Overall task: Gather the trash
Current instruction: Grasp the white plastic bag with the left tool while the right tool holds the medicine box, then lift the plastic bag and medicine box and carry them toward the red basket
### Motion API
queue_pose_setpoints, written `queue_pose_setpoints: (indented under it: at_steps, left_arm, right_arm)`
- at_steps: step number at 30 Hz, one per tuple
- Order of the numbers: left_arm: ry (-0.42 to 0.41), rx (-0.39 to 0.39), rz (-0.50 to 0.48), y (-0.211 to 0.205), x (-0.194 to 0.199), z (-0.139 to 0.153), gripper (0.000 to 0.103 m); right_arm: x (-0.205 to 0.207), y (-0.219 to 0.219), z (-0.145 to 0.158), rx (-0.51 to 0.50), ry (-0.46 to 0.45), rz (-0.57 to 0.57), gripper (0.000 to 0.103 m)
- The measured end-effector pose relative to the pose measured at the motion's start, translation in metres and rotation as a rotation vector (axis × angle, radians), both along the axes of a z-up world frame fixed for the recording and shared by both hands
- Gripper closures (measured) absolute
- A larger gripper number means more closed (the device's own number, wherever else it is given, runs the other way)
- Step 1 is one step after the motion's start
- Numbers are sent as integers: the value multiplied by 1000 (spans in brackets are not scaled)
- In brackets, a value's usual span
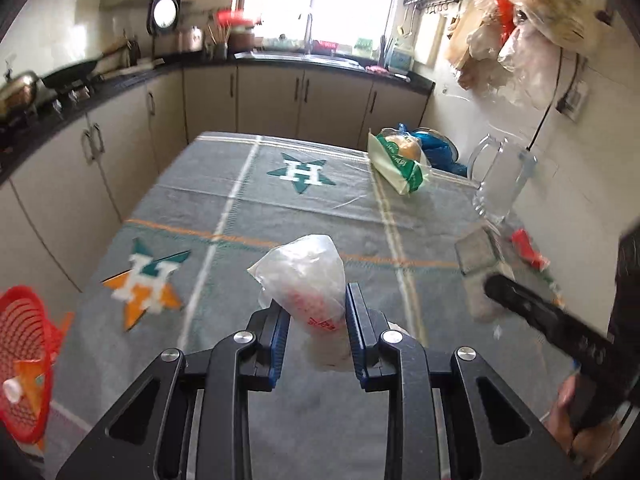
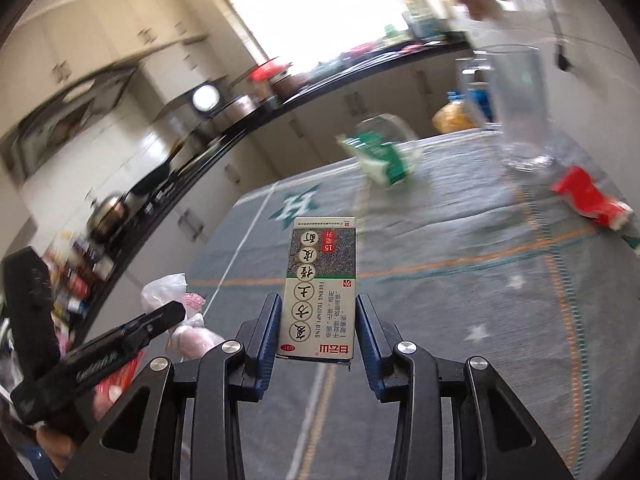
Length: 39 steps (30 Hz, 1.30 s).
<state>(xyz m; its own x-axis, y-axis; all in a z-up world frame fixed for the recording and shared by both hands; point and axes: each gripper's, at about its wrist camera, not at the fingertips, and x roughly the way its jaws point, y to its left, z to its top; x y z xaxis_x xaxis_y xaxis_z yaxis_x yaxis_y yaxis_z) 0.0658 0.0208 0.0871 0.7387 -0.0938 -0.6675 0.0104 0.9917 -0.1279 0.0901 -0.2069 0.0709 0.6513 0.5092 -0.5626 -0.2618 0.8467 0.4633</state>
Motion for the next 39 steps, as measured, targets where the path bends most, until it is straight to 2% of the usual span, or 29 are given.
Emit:
queue_pose_setpoints:
  at_steps: [5, 10, 24, 39]
  left_arm:
    - [-99, 74, 39, 6, -37, -10, 77]
    - [-130, 100, 73, 11, -39, -25, 77]
    - [-144, 145, 100, 13, -38, -40, 77]
    - [-182, 165, 140, 14, -48, -32, 76]
  right_arm:
    - [-13, 37, -4, -46, -30, 128, 63]
    - [-15, 53, -14, -97, -37, 169, 63]
    - [-10, 54, -24, -142, -17, 142, 63]
    - [-9, 53, -23, -166, -33, 123, 63]
